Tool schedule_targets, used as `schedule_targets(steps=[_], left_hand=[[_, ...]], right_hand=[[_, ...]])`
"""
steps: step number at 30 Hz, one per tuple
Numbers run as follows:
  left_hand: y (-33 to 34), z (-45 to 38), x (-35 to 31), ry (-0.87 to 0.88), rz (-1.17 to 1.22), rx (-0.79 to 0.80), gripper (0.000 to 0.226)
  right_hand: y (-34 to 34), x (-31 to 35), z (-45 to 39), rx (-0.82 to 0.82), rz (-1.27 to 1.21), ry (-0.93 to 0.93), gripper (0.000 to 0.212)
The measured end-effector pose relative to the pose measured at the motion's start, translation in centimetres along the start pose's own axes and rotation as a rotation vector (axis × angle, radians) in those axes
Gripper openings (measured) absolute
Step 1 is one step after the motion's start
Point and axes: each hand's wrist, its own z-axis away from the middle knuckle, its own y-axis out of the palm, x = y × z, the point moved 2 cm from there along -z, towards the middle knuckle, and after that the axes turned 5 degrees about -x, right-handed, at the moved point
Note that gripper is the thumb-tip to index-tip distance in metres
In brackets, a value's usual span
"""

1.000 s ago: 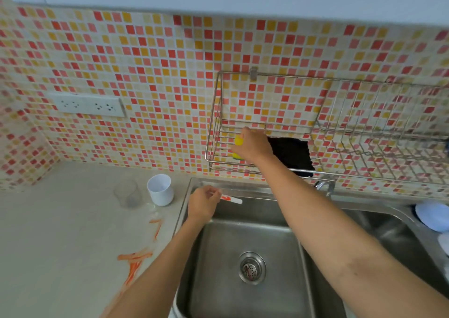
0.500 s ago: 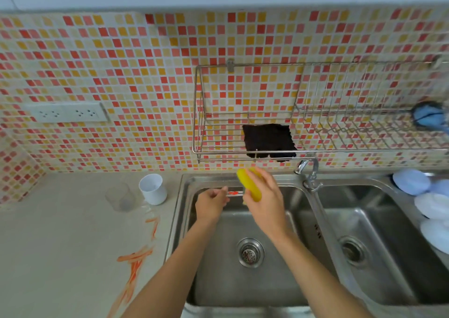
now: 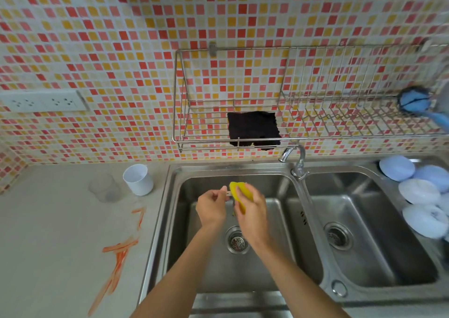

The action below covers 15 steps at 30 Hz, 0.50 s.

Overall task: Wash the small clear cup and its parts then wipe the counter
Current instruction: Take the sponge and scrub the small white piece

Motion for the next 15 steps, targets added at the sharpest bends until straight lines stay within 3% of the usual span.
schedule_targets(steps=[2,5,8,12,15], left_hand=[[0.6,0.1,0.0,0.013,0.000,0.016,0.028],[1.5,0.4,-0.1,0.057,-0.010,0.011,0.029],[2.6,0.0,0.1,0.040,-0.008,0.005,0.028],[3.9,-0.1,0.1,0.038,-0.012,0.014,0.033],[4.6,-0.5,0.3,0.031,-0.012,0.002,0.031]], right_hand=[[-0.1,-0.2,0.1,-0.050,0.005,-0.003,0.029],[-0.7,-1.7,-0.6,-0.083,0.035,0.002,0.037],[-0.6,-2.4,-0.3,0.006,0.046,-0.162,0.041],[-1.4,-4.6,-1.9,-0.071,0.002,0.018,0.045],[-1.2,-4.8,-2.4,0.032,0.046,-0.091,0.044]])
